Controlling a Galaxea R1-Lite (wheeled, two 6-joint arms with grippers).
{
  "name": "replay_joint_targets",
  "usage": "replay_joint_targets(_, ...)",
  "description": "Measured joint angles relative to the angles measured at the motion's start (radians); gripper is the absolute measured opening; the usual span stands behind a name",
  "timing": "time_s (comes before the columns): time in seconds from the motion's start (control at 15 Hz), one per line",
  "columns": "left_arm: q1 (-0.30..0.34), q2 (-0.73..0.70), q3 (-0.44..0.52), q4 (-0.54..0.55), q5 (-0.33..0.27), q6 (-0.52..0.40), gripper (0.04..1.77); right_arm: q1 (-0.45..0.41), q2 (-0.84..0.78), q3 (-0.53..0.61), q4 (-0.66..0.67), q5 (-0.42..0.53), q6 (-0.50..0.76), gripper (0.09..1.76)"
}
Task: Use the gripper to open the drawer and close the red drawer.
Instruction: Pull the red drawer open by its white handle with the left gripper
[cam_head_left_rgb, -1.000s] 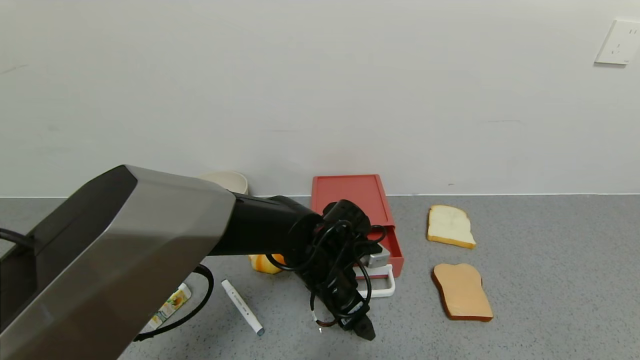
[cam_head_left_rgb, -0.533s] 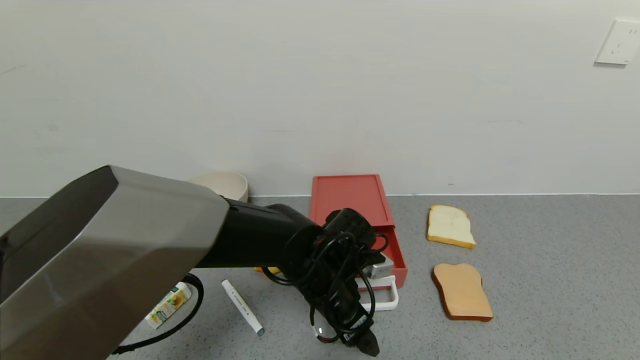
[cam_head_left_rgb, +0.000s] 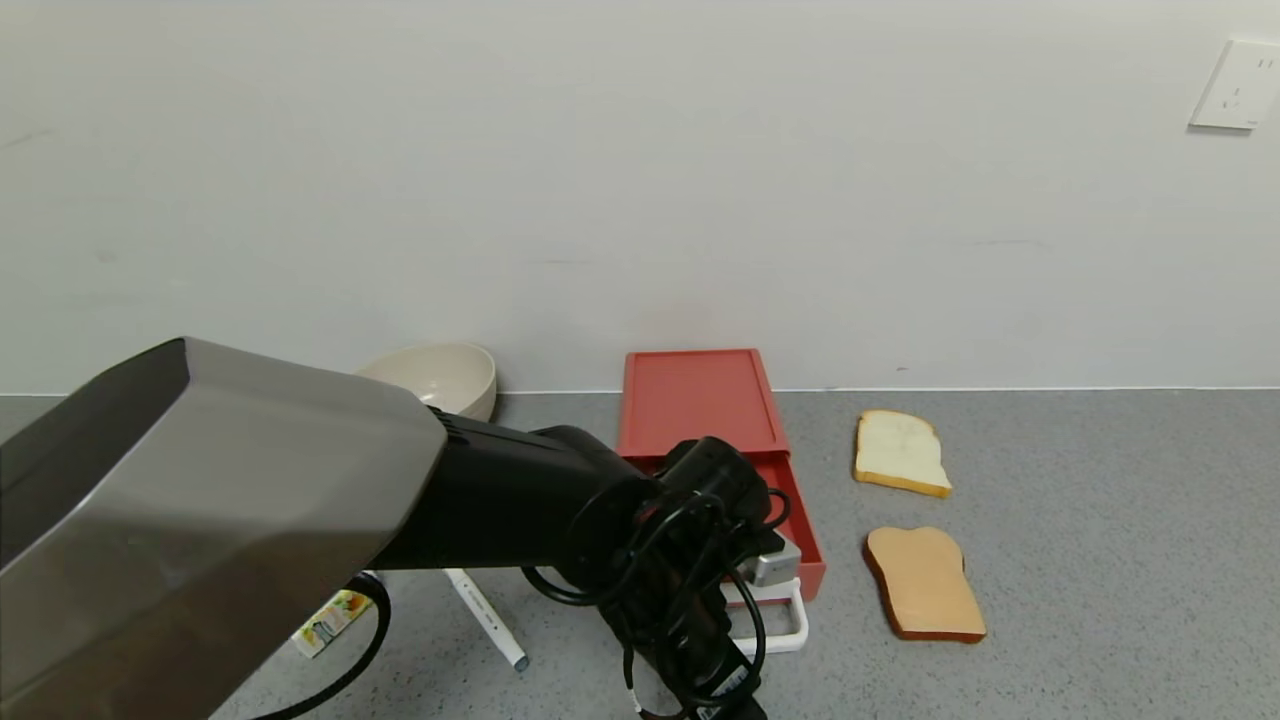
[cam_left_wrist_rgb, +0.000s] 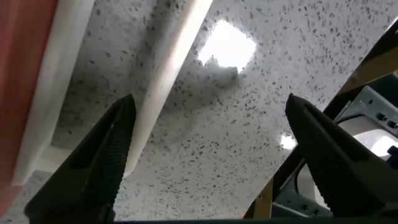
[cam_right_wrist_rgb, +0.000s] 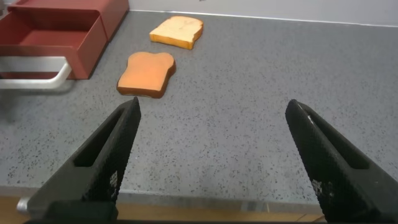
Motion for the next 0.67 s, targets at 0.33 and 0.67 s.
replay_joint_targets(0.33, -0.02, -0.02, 0.039, -0.003, 0.001, -0.034, 1.73, -0.001, 0.0, 0.0, 0.0, 0.0, 0.001, 1.71)
replay_joint_targets(0.67, -0.035, -0.037, 0.065, 0.003, 0.001, -0.036, 1.73, -0.001, 0.0, 0.0, 0.0, 0.0, 0.002, 1.71)
